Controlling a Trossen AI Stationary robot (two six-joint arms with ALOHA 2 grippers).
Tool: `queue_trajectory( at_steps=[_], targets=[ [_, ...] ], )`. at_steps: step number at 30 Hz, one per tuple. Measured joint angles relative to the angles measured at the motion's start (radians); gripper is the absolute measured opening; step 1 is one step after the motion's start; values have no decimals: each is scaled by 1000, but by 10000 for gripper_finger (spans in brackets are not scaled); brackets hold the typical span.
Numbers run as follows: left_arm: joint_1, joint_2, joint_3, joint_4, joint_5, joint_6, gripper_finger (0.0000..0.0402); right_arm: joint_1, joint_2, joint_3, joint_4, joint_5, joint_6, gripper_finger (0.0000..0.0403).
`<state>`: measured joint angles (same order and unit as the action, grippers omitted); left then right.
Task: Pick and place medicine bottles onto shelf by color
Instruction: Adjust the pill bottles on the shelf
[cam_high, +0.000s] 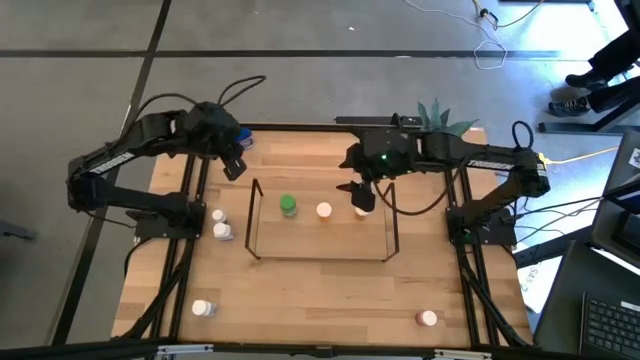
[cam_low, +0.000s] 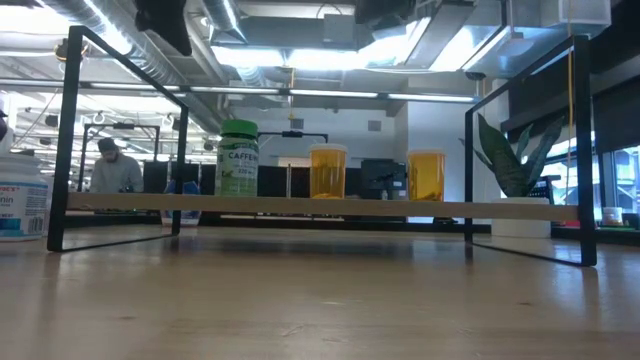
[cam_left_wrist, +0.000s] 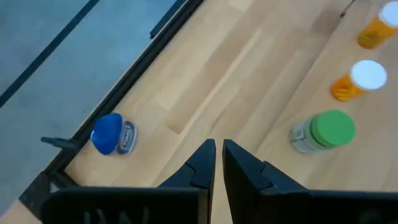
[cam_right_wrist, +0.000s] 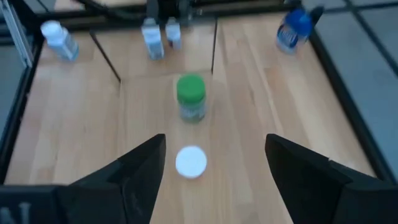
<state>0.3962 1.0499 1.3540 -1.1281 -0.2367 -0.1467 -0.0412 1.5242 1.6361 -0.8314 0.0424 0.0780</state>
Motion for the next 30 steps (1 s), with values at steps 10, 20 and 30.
queue_trajectory(
  at_steps=[10,20,30],
  targets=[
    [18,2,0,-1,-4,-2,25,28,75,-126,83,-20,-136,278],
    [18,1,0,-2,-4,-4,25,25,218,-135,143,-56,-162,278],
    [18,1,0,-6,-4,-7,25,25,289,-134,143,-70,-163,278]
  ],
)
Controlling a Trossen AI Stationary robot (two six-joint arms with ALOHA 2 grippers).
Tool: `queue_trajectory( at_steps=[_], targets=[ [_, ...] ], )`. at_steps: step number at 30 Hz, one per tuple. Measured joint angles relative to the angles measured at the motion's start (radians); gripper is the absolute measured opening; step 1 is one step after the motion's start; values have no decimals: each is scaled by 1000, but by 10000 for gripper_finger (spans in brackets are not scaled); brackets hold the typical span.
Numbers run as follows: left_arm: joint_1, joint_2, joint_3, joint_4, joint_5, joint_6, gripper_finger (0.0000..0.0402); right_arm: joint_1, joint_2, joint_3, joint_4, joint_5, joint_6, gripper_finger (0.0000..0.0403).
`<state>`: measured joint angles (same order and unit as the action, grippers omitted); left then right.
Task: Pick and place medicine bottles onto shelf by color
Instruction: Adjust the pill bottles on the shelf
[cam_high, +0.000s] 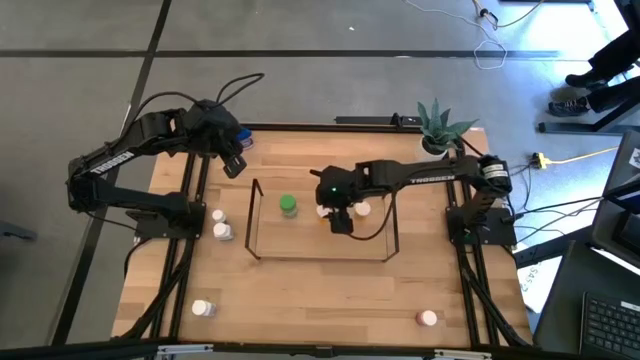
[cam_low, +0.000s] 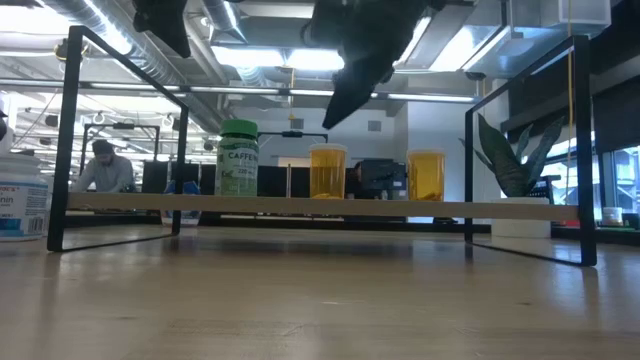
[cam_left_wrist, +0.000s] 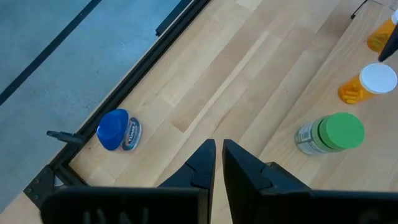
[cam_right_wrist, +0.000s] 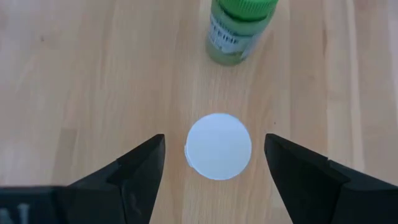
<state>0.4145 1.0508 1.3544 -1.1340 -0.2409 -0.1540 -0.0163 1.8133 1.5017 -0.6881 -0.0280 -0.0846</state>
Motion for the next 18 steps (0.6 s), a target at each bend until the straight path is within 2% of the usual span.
queue_trajectory(
  at_steps=[18],
  targets=[
    [0,0,0,-2,-1,7,25,-3,53,1,-1,0,2,278]
  ],
)
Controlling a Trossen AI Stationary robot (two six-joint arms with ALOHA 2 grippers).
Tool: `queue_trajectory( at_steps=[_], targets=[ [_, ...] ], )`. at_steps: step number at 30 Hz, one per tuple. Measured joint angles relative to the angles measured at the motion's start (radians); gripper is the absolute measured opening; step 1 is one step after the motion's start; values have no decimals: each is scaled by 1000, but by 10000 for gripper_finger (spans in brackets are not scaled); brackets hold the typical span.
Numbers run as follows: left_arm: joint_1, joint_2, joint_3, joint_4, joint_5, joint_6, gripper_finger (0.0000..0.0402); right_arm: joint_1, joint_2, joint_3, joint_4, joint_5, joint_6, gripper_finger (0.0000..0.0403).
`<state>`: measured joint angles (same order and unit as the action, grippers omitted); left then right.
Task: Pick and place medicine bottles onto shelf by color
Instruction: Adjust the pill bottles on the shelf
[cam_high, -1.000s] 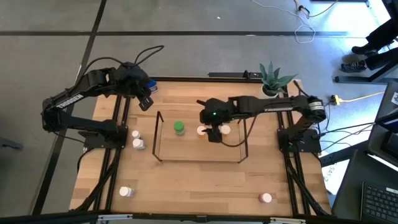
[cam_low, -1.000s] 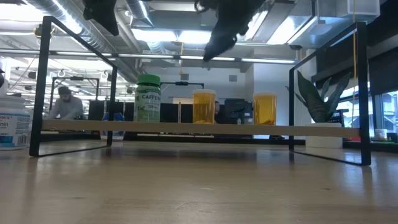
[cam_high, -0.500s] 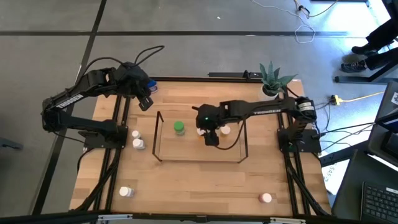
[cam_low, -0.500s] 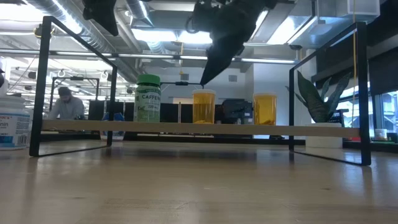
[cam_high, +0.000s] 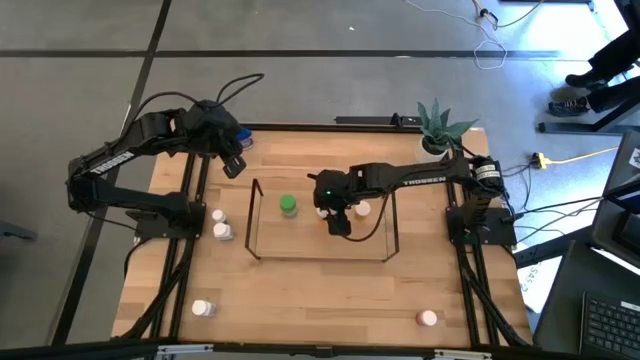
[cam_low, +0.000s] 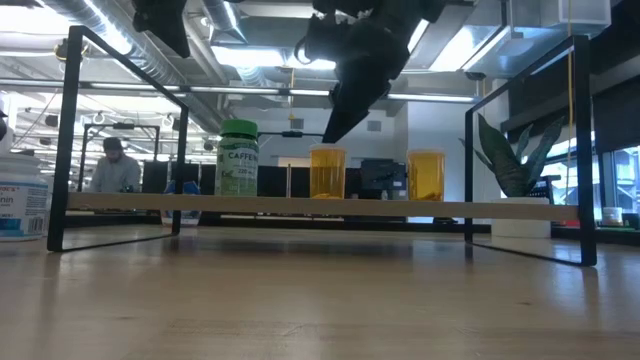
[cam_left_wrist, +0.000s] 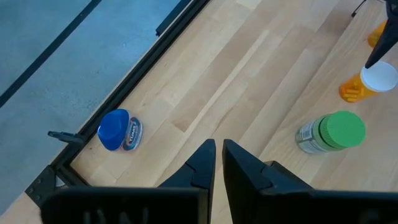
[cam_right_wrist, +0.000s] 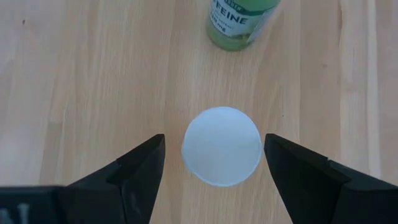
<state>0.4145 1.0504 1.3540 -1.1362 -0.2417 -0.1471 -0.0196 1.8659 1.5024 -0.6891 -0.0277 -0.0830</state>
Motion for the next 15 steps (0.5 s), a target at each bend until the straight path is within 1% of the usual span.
queue_trajectory(
  at_steps=[15],
  targets=[
    [0,0,0,0,0,0,25,-19,2,0,-4,5,3,278]
  ],
)
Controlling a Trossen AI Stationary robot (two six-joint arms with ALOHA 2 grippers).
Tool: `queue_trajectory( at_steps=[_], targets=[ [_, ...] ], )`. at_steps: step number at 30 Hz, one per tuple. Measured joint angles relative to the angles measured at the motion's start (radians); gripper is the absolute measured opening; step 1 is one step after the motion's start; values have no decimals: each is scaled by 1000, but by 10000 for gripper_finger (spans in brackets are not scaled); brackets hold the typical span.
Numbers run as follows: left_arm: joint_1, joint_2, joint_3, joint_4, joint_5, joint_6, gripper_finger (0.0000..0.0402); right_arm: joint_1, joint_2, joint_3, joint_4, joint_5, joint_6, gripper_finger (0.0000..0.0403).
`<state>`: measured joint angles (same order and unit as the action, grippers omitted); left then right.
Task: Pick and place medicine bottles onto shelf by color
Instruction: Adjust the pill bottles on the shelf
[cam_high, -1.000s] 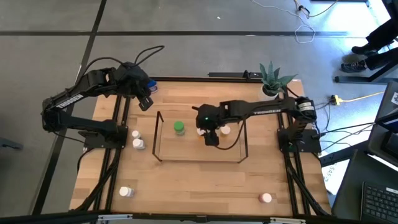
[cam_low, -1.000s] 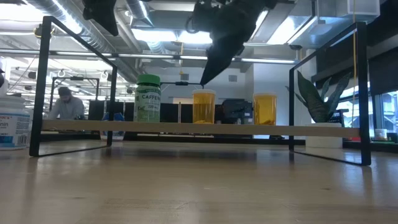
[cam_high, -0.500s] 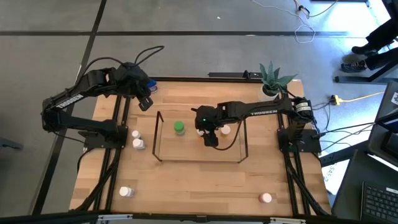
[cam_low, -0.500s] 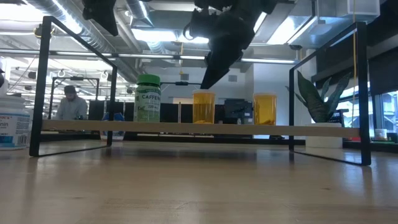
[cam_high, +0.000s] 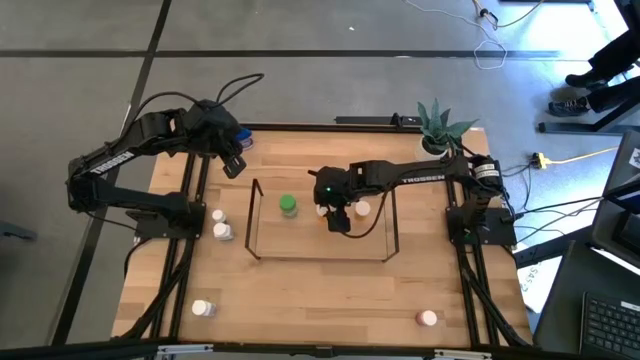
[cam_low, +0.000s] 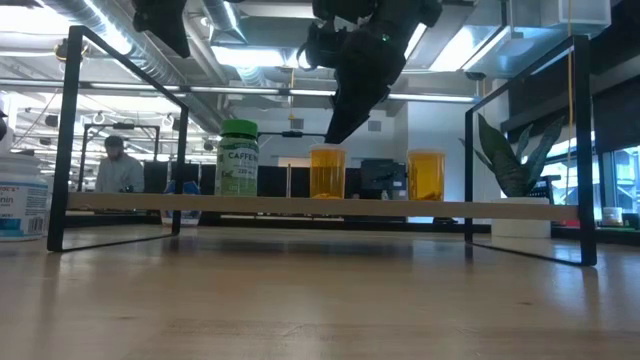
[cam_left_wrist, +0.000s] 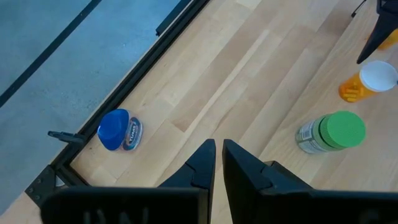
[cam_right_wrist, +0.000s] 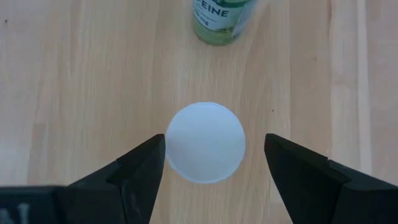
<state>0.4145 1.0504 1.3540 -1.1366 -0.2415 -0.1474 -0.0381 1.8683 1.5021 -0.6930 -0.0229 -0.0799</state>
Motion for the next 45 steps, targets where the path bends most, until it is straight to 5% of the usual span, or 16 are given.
queue_trajectory(
  at_steps=[19,32,45],
  targets=[
    [0,0,0,0,0,0,25,-1,53,0,15,-6,-5,277],
    [0,0,0,0,0,0,25,-1,63,0,8,-6,-4,213],
    [0,0,0,0,0,-3,25,-1,58,3,-70,3,22,213]
  ],
)
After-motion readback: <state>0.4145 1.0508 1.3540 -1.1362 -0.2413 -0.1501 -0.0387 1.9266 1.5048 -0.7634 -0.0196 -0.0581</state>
